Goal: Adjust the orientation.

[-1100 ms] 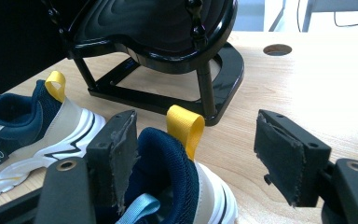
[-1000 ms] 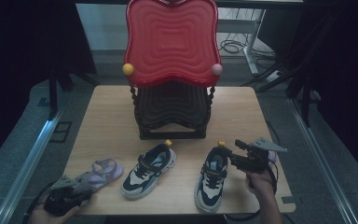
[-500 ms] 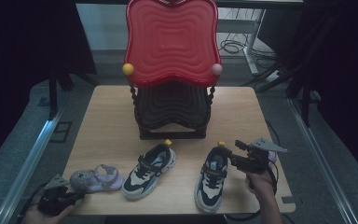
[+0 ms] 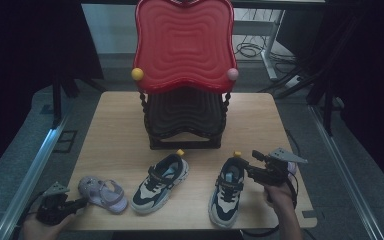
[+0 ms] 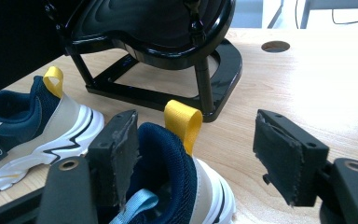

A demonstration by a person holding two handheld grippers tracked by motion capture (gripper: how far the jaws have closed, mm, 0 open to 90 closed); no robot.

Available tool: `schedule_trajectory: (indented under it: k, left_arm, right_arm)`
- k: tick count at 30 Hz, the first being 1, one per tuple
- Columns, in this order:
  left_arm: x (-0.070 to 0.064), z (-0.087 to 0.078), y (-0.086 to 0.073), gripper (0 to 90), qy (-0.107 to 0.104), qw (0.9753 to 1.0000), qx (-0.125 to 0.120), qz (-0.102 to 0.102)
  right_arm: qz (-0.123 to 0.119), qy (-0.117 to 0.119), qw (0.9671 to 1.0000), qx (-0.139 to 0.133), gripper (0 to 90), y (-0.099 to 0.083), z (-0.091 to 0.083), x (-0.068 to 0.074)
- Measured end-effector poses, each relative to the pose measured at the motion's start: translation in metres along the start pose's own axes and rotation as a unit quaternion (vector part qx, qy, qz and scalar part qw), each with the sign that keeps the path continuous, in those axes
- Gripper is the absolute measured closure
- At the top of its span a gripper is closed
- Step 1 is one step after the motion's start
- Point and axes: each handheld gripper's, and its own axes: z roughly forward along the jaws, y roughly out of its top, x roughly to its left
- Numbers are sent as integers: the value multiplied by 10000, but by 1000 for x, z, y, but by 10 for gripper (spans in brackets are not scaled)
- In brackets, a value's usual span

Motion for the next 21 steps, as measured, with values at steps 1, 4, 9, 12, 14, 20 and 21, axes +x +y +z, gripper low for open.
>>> schedule_trajectory:
  k: [1,4,9,12,14,20,21]
  left_arm:
    - [1,0,1,900,6,10000,-6,-9]
    - [4,0,3,900,-8,10000,-10,-26]
    - [10,3,8,900,-10,10000,2,-73]
    - [14,2,8,900,9,9999,-13,-123]
    - [18,-1,7,900,55,9998,-40,-168]
    - [37,-6,7,900,287,9986,-115,-438]
    - [38,-4,8,900,276,9986,-82,-452]
  right_arm:
    - [-2,8,10000,6,331,0,0,0]
    - [-10,19,10000,19,336,0,0,0]
    - [-3,1,10000,35,335,0,0,0]
    - [21,-85,10000,-2,334,-1,-1,-2]
    - [71,-152,9999,-20,334,-1,-2,-3]
    - [163,-249,9995,-67,334,-2,-3,-6]
    - [155,-258,9995,-58,334,-2,-3,-6]
